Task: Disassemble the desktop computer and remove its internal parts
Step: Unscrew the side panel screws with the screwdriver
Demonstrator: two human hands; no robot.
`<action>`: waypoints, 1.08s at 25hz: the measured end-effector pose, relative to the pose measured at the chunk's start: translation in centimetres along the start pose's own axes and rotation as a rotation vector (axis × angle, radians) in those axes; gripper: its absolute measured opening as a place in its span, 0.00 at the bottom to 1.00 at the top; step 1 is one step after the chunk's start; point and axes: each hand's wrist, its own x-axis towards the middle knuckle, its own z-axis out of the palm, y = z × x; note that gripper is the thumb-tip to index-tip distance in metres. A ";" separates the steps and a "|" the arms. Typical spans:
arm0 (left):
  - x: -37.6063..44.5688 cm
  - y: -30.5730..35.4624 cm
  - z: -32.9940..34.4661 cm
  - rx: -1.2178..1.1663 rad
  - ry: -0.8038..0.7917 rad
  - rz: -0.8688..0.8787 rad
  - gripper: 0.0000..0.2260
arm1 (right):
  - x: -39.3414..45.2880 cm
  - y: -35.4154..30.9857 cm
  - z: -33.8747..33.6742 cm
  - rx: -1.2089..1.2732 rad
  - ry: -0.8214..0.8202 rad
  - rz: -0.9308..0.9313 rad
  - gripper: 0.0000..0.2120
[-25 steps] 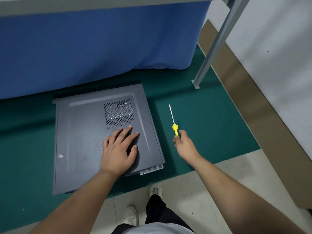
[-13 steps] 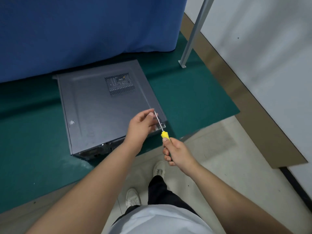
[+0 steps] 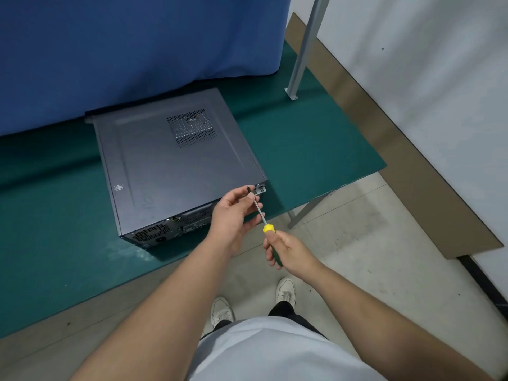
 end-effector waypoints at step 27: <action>5.2 -2.8 3.4 -0.119 0.223 -0.173 0.07 | 1.9 2.5 -3.0 0.036 -0.049 0.103 0.11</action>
